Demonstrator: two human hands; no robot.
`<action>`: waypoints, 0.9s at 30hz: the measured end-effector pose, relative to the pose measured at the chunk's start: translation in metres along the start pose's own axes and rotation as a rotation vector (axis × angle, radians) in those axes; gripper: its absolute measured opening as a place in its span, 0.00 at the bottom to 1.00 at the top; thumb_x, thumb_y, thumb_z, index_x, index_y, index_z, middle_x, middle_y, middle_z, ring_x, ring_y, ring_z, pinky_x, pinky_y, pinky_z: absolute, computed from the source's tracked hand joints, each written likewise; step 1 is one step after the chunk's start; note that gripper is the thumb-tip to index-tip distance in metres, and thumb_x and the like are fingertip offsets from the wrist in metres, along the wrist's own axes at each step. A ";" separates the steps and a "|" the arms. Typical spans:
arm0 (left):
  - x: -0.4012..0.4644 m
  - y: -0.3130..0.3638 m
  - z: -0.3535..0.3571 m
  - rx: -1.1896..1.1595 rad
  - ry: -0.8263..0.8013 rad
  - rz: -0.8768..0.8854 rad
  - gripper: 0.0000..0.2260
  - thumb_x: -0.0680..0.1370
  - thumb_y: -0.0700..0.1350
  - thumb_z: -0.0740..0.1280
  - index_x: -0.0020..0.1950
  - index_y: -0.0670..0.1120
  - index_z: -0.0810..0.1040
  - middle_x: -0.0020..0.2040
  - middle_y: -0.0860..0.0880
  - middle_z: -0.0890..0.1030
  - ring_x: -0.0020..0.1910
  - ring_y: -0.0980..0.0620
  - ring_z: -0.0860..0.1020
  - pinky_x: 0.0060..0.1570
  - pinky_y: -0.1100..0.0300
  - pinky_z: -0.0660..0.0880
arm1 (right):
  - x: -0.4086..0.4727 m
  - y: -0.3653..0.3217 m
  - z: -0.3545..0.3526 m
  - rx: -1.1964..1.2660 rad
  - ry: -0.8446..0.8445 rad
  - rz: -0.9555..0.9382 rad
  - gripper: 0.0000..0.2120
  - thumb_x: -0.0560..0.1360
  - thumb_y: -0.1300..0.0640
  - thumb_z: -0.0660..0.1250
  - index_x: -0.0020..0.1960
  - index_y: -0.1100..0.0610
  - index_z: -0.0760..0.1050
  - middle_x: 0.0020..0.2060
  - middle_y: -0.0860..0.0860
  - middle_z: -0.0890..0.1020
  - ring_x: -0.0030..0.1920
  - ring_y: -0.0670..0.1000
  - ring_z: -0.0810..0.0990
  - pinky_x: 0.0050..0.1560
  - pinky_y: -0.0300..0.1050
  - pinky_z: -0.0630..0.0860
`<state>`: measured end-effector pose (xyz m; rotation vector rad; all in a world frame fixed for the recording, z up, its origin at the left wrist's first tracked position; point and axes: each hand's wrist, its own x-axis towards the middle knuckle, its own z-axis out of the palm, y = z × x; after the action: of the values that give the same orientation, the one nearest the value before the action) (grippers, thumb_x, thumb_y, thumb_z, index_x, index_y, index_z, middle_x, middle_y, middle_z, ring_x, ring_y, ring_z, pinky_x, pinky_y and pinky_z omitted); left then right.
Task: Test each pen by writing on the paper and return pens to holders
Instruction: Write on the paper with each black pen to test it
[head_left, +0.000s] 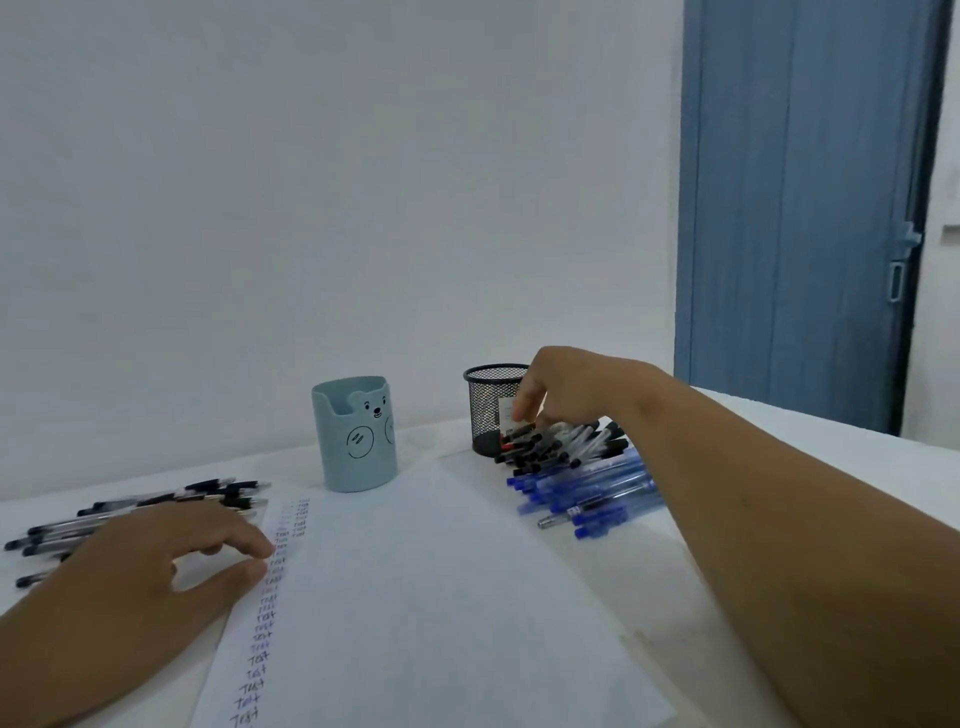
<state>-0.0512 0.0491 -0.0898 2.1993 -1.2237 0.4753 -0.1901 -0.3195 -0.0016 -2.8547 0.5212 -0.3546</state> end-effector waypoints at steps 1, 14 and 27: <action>0.001 -0.002 0.001 -0.002 0.001 0.002 0.20 0.71 0.44 0.78 0.47 0.71 0.80 0.45 0.71 0.81 0.47 0.70 0.77 0.41 0.66 0.73 | 0.001 -0.003 0.001 -0.021 0.015 -0.005 0.21 0.74 0.72 0.60 0.54 0.53 0.85 0.49 0.50 0.86 0.40 0.39 0.83 0.34 0.34 0.76; 0.012 -0.031 -0.032 -0.008 0.001 -0.059 0.13 0.73 0.42 0.76 0.43 0.62 0.83 0.46 0.64 0.82 0.53 0.63 0.77 0.52 0.72 0.67 | -0.030 -0.160 0.080 -0.099 0.084 -0.520 0.15 0.76 0.62 0.59 0.53 0.50 0.82 0.52 0.44 0.82 0.55 0.49 0.77 0.55 0.48 0.77; 0.008 -0.068 -0.036 0.130 -0.102 -0.185 0.09 0.77 0.41 0.70 0.45 0.57 0.83 0.45 0.60 0.81 0.46 0.63 0.77 0.49 0.63 0.72 | -0.024 -0.163 0.115 -0.014 0.159 -0.661 0.10 0.79 0.56 0.61 0.53 0.47 0.80 0.51 0.41 0.81 0.46 0.39 0.71 0.49 0.38 0.69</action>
<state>0.0098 0.0948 -0.0787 2.4471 -1.0530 0.3804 -0.1290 -0.1422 -0.0743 -2.9485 -0.4225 -0.6825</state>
